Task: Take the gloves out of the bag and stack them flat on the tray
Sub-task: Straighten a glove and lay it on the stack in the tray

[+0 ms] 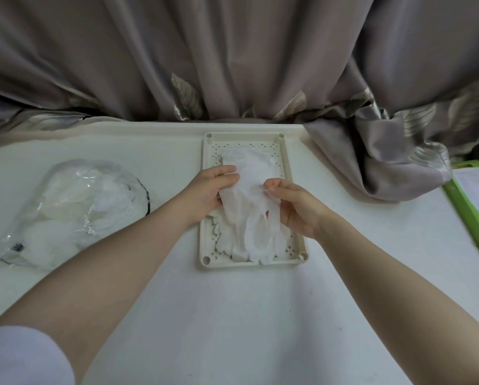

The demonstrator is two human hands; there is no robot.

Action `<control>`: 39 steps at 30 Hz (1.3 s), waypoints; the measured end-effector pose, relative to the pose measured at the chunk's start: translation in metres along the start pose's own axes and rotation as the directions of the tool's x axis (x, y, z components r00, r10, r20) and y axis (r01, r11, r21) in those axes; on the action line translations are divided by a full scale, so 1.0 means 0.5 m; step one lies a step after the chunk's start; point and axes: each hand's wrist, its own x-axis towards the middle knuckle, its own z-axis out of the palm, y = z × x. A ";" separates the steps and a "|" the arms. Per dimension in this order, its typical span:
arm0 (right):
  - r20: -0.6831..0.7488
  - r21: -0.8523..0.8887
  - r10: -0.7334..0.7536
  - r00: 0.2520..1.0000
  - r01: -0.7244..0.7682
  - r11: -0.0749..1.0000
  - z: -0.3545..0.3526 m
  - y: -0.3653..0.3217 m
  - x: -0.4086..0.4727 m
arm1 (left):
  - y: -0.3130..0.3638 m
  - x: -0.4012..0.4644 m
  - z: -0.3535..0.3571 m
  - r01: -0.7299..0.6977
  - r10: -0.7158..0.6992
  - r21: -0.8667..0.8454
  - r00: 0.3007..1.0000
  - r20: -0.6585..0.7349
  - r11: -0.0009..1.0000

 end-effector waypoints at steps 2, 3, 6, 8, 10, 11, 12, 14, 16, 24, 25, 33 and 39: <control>0.018 0.032 0.011 1.000 -0.011 0.999 0.006 -0.005 -0.004 | 0.002 -0.004 0.001 0.042 -0.042 -0.049 0.999 0.015 0.998; 0.017 0.037 0.022 1.000 -0.023 0.999 0.007 -0.007 -0.006 | 0.003 -0.006 0.001 0.061 -0.060 -0.060 0.998 0.029 0.996; -0.006 -0.032 0.080 0.997 -0.080 0.996 0.001 -0.015 -0.010 | 0.008 -0.007 -0.001 0.090 -0.090 -0.006 0.995 0.047 0.996; -0.026 -0.118 0.143 0.989 -0.145 0.982 -0.009 -0.021 -0.012 | 0.009 -0.003 -0.008 0.099 -0.102 0.067 0.994 0.035 0.993; -0.057 -0.240 0.198 0.978 -0.206 0.949 -0.018 -0.026 -0.014 | 0.006 0.004 -0.016 0.084 -0.090 0.239 0.996 0.012 0.967; -0.080 -0.310 0.225 0.971 -0.239 0.920 -0.021 -0.028 -0.014 | 0.004 0.006 -0.019 0.061 -0.068 0.367 0.998 0.005 0.928; -0.108 -0.374 0.254 0.961 -0.276 0.885 -0.023 -0.030 -0.013 | 0.003 0.008 -0.019 0.035 -0.042 0.477 0.999 0.004 0.878; -0.174 -0.509 0.283 0.943 -0.332 0.794 -0.022 -0.036 -0.009 | 0.000 0.010 -0.018 -0.009 0.001 0.598 1.000 0.014 0.802; -0.230 -0.653 0.235 0.944 -0.329 0.683 -0.017 -0.042 0.002 | 0.001 0.010 -0.014 -0.068 0.044 0.668 0.998 0.053 0.741; -0.296 -0.709 -0.088 0.951 -0.158 0.687 -0.015 -0.035 0.065 | 0.002 0.041 -0.016 -0.173 0.179 0.654 0.982 0.058 0.736; -0.295 -0.686 -0.116 0.948 -0.126 0.716 -0.014 -0.033 0.072 | 0.002 0.043 -0.015 -0.189 0.191 0.626 0.980 0.064 0.757; -0.363 -0.751 -0.344 0.866 -0.054 0.658 -0.015 -0.034 0.108 | 0.002 0.068 -0.003 -0.253 0.340 0.732 0.940 0.030 0.633; -0.054 -0.998 -0.485 0.873 -0.056 0.009 0.011 0.034 0.091 | -0.016 0.031 0.021 -0.384 0.460 0.913 0.791 0.404 -0.140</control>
